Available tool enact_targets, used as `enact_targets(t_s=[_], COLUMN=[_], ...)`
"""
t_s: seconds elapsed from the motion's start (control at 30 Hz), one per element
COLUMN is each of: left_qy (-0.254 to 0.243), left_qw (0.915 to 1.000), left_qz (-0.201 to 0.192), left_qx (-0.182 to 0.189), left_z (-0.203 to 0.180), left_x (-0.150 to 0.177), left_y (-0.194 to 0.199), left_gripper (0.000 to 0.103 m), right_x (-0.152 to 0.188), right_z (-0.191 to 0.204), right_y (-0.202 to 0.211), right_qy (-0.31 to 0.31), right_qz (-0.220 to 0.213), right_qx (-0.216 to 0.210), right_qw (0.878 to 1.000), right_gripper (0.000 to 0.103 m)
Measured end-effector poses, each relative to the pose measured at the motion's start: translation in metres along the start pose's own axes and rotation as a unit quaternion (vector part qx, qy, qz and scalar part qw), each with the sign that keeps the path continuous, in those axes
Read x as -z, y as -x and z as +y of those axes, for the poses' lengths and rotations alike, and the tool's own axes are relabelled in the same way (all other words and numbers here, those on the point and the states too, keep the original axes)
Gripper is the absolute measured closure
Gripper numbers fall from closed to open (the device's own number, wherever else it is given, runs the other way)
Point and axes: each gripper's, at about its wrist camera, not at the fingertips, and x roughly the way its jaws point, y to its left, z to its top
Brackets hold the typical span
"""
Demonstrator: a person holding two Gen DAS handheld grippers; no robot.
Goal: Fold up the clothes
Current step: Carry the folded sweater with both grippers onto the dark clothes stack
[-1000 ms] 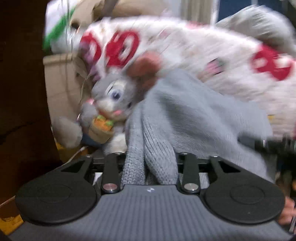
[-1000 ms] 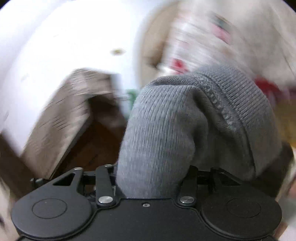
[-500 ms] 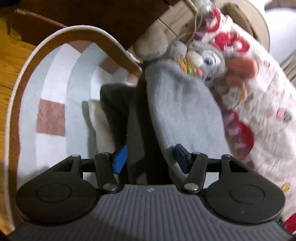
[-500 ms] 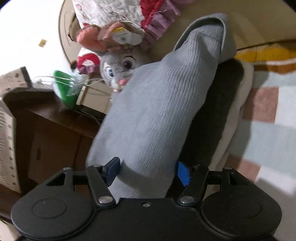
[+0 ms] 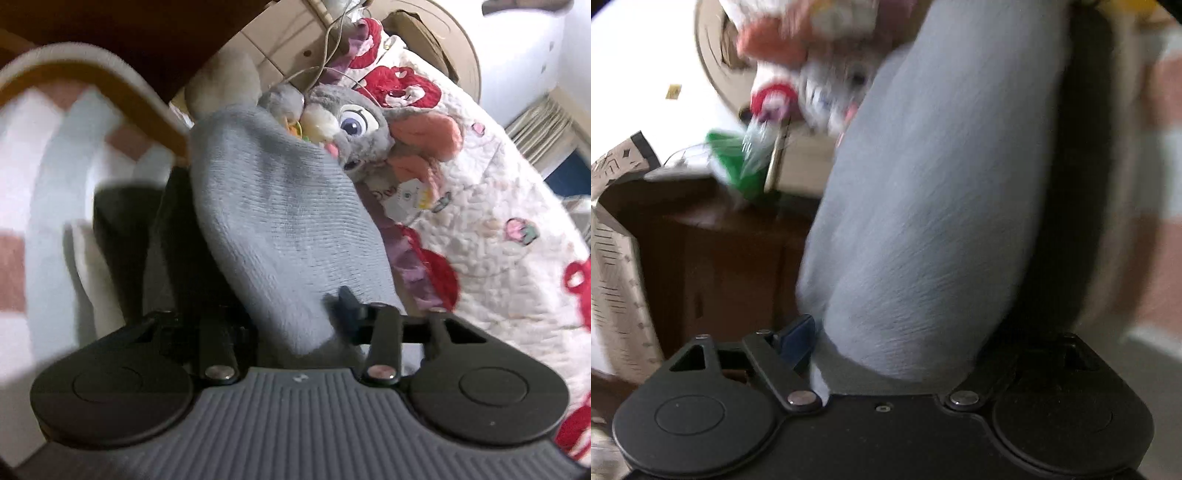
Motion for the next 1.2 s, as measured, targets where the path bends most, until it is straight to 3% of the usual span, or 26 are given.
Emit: enact_targets(t_s=[0.03,0.07,0.1,0.13,0.27,0.37,0.43,0.53,0.6,0.7,0.8,0.9,1.07,1.1,1.17,1.2], left_qy=[-0.016,-0.032,-0.041,-0.033,-0.002,-0.003,-0.018,-0.035,-0.046,-0.062,-0.072,-0.076,-0.120,-0.120,-0.122,-0.125], left_qw=[0.9998,0.9992,0.9986,0.9990,0.9993,0.9978,0.9963,0.9944,0.9931,0.9909,0.9897,0.9886,0.9804,0.9799,0.9790,0.9786], left_qz=[-0.011,-0.023,-0.030,-0.026,-0.009,0.008,0.014,0.000,0.000,0.000,0.002,0.006,0.025,0.033,0.041,0.043], left_qx=[-0.003,-0.007,-0.011,-0.016,-0.037,-0.066,-0.083,-0.100,-0.107,-0.119,-0.124,-0.130,-0.154,-0.156,-0.158,-0.157], left_z=[-0.007,-0.013,-0.016,-0.009,0.017,0.032,0.035,0.026,0.024,0.020,0.018,0.016,0.000,-0.001,-0.001,-0.001], left_x=[-0.005,-0.009,-0.013,-0.014,-0.018,-0.016,-0.010,-0.010,-0.010,-0.010,-0.010,-0.011,-0.014,-0.015,-0.016,-0.017], left_y=[0.004,0.008,0.011,0.011,0.010,0.003,-0.006,-0.007,-0.007,-0.006,-0.005,-0.005,-0.003,-0.003,-0.002,-0.003], left_gripper=[0.064,0.064,0.062,0.061,0.054,0.053,0.053,0.054,0.053,0.053,0.052,0.052,0.054,0.054,0.054,0.054], right_x=[-0.001,-0.003,-0.003,-0.001,0.019,0.035,0.046,0.060,0.061,0.038,0.006,-0.020,-0.040,-0.044,-0.052,-0.051], right_z=[0.004,0.006,0.008,0.013,0.012,-0.007,-0.003,0.012,0.010,-0.013,-0.042,-0.048,-0.050,-0.055,-0.062,-0.055], right_y=[-0.009,-0.013,-0.015,-0.018,-0.035,-0.040,-0.027,0.017,0.058,0.110,0.141,0.137,0.110,0.107,0.103,0.102], right_qy=[-0.022,-0.065,-0.097,-0.105,-0.074,-0.009,0.046,0.116,0.128,0.064,-0.027,-0.045,0.028,0.016,-0.008,0.005], right_qz=[0.018,0.024,0.027,0.031,0.076,0.094,0.089,0.059,0.012,-0.082,-0.155,-0.168,-0.163,-0.169,-0.180,-0.183], right_qx=[-0.015,-0.042,-0.060,-0.067,-0.025,0.078,0.086,0.084,0.068,0.061,0.037,0.043,0.099,0.086,0.042,0.031], right_qw=[0.999,0.997,0.993,0.992,0.994,0.993,0.991,0.988,0.989,0.993,0.987,0.984,0.981,0.982,0.983,0.983], right_gripper=[0.047,0.051,0.061,0.062,0.063,0.051,0.040,0.036,0.036,0.028,0.026,0.024,0.020,0.020,0.047,0.071])
